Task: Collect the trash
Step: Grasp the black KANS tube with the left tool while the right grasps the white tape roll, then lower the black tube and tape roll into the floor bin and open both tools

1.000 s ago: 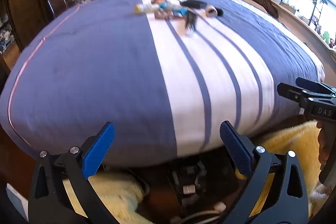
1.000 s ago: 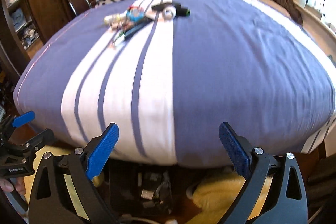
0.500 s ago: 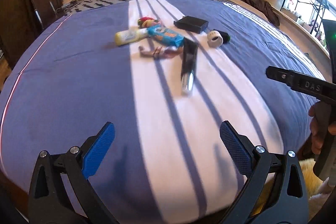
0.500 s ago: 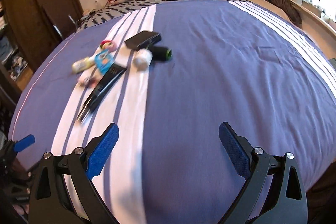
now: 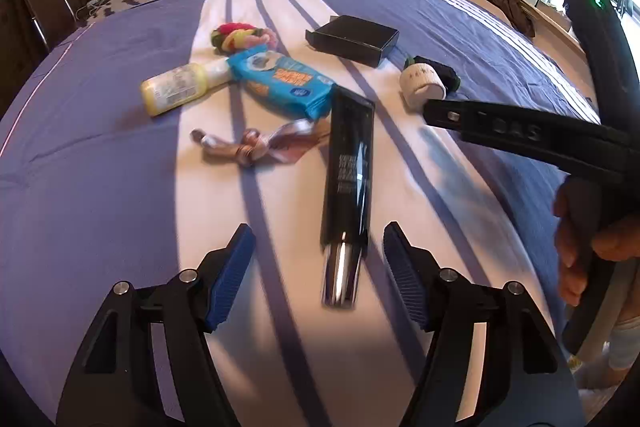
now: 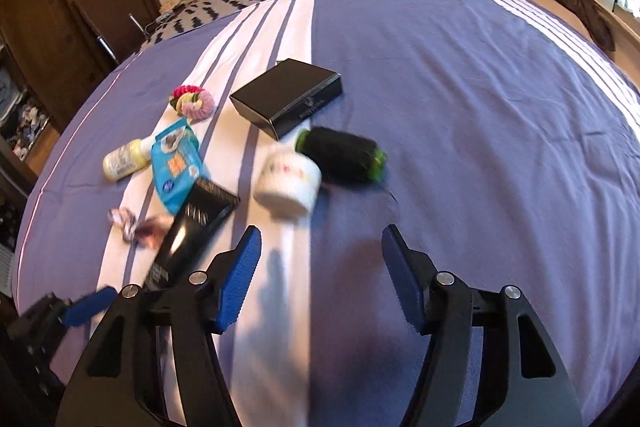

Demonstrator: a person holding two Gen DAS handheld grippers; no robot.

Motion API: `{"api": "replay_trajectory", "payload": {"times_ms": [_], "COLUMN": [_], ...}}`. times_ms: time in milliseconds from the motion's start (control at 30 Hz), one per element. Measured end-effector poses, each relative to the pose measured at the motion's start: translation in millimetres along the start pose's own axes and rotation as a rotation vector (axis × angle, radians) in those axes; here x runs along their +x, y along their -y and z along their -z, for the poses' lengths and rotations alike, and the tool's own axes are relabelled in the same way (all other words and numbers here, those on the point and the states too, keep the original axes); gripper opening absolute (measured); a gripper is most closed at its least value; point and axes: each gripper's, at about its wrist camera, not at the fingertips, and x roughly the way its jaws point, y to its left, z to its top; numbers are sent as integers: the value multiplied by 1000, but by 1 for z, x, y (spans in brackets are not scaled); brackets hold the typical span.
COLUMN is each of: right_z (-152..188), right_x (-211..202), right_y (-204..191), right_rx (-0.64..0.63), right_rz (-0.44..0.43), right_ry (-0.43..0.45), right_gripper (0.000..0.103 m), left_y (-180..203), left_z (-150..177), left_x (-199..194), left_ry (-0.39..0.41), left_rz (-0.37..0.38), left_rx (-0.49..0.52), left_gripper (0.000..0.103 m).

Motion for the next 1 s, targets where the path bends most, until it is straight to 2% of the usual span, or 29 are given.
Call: {"api": "replay_trajectory", "payload": {"times_ms": [133, 300, 367, 400, 633, 1000], "right_z": [-14, -18, -16, -15, 14, 94], "right_x": [16, 23, 19, 18, -18, -83], "right_y": [-9, -15, -14, -13, -12, -19], "right_rx": [-3, -15, -18, -17, -37, -65], "right_rz": [7, 18, 16, 12, -9, -44], "right_ry": [-10, -14, -11, -12, 0, 24], "right_gripper": [58, 37, 36, 36, 36, 36], "left_y": [3, 4, 6, 7, 10, 12], "left_z": [-11, -21, -22, -21, 7, 81], "left_x": [10, 18, 18, 18, -1, -63], "left_ry": [0, -8, -8, -10, 1, 21], "left_rz": [0, 6, 10, 9, 9, 9], "left_rx": [6, 19, 33, 40, 45, 30], "left_gripper": [59, 43, 25, 24, 23, 23]}}
